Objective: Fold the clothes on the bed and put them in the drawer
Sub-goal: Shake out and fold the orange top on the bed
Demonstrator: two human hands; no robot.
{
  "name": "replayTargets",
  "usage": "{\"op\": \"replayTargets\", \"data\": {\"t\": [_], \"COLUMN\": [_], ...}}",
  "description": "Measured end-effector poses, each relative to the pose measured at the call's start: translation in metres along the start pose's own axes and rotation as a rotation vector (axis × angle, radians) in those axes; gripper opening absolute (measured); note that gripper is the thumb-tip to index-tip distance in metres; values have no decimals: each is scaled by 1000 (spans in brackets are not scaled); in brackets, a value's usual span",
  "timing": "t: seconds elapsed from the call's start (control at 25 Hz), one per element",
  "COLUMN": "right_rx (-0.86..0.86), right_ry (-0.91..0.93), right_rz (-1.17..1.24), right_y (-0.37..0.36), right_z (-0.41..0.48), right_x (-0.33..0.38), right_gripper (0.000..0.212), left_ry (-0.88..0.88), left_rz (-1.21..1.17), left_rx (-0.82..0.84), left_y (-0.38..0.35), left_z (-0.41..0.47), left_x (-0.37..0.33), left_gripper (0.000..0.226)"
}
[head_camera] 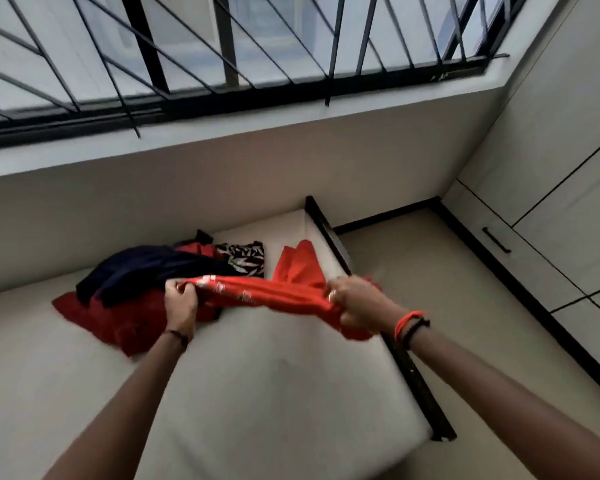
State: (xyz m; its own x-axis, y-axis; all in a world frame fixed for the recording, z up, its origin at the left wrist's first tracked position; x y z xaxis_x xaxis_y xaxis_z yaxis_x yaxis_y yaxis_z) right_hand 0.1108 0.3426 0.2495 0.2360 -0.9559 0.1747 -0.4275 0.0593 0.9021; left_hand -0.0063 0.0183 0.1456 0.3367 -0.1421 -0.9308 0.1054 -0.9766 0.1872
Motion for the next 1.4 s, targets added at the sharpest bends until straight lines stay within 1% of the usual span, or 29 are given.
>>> {"op": "replayTargets", "data": {"t": [0.08,0.16,0.24,0.32,0.4,0.52,0.6,0.68,0.72,0.76,0.8,0.84,0.92,0.96,1.04,1.08,1.12,1.2,1.24,1.28,1.32,1.36,1.4], "right_rx": [194,356,505,600,673,740,729,691,659,631,608,600,576,551,485,443,402,337,301,254,207,163,130], "right_ry": [-5,43,86,131,147,126,70,-23,-72,-128,-180,-221,-250,-261,-340,-388,-438,-522,-556,-577,-598,-627,-646], "right_rz": [39,46,36,54,83,178,299,522,631,731,827,923,1121,1226,1417,1516,1615,1770,1826,1888,1960,2038,2114], "right_y": [-72,-139,-200,-257,-300,-334,-343,-345,-344,-342,-339,-337,-332,-332,-332,-333,-334,-332,-331,-324,-319,-313,-306], "right_z": [0,-5,-12,-17,-24,-34,-31,-29,-28,-29,-30,-32,-37,-38,-39,-39,-37,-30,-24,-18,-11,-5,0], "right_x": [11,32,52,72,89,106,102,91,81,71,61,52,37,29,16,10,6,-1,-5,-6,-7,-8,-9], "right_gripper": [22,18,20,24,27,29,23,8,7,18,24,24,12,15,34,36,36,39,41,38,32,26,23], "left_ry": [90,184,289,374,411,379,318,255,205,146,73,2,-104,-124,-155,-177,-213,-270,-260,-267,-326,-420,-409], "left_rz": [27,81,151,195,248,376,417,406,400,397,399,401,368,351,410,493,629,987,1171,1334,1443,1522,1596], "left_rx": [-9,-15,-2,20,20,-16,-21,11,46,84,135,196,353,442,615,698,795,1043,1141,1194,1206,1212,1253], "left_y": [10,26,44,62,75,79,73,58,45,30,12,-10,-57,-79,-114,-124,-130,-136,-136,-133,-132,-131,-130], "left_z": [-26,-55,-88,-117,-141,-166,-161,-140,-125,-111,-95,-80,-53,-43,-31,-30,-34,-51,-60,-68,-74,-80,-82], "left_x": [82,165,239,296,322,308,285,260,247,232,217,202,176,168,169,178,194,236,261,279,295,304,311], "left_gripper": [13,10,8,12,14,11,12,14,15,16,17,18,27,37,59,67,72,83,88,94,101,111,121]}}
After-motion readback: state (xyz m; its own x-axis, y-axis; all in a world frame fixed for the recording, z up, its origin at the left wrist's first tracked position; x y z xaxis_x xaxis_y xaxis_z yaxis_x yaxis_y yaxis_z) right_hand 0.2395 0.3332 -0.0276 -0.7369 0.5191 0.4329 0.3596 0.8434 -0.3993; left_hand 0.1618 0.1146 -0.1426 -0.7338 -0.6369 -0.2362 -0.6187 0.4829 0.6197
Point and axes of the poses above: each hand's wrist, its own z-axis towards the middle knuckle, its own y-axis out of the back of the hand, x = y × z, the point moved 2 cm from there along z, towards the middle knuckle, and after that the axes turned 10 degrees about x, right-handed, at the moved point
